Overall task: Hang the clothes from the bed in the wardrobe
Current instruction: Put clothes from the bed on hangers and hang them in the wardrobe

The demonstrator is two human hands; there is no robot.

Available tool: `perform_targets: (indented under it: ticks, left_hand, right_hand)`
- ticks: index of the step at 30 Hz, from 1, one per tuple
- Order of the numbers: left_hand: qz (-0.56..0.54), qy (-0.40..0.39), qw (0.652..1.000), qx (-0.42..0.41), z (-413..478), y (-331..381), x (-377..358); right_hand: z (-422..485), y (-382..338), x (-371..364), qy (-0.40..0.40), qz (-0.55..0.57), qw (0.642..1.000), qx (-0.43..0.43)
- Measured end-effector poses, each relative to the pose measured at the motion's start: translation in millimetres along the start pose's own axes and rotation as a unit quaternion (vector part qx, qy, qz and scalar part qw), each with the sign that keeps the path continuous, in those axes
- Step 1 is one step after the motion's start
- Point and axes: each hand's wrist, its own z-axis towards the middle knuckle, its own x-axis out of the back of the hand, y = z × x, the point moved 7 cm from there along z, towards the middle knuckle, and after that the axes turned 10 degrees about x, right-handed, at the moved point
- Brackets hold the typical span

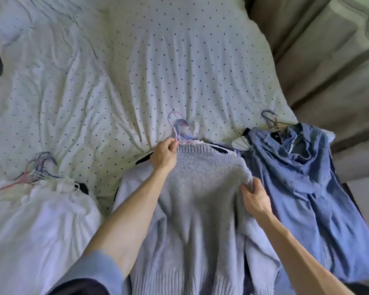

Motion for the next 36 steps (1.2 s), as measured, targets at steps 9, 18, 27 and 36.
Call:
perform_targets:
  ticks: [9, 18, 27, 36]
  left_hand:
    - [0.144, -0.034, 0.988, 0.034, 108.2, -27.8, -93.7]
    - [0.214, 0.005, 0.973, -0.089, 39.5, -89.2, -99.5]
    - [0.230, 0.018, 0.955, 0.186, -166.2, -271.0, 6.8]
    - [0.243, -0.046, 0.921, 0.301, -303.3, -360.4, 33.2]
  right_hand:
    - [77.1, 9.5, -67.9, -0.059, -0.036, 0.998, -0.009]
    - [4.7, 112.4, -71.0, -0.132, -0.086, 0.986, -0.061]
    - [-74.7, 175.7, -15.0, -0.080, -0.240, 0.959, -0.128]
    - [-155.2, 243.9, -46.0, -0.104, 0.040, 0.958, -0.263]
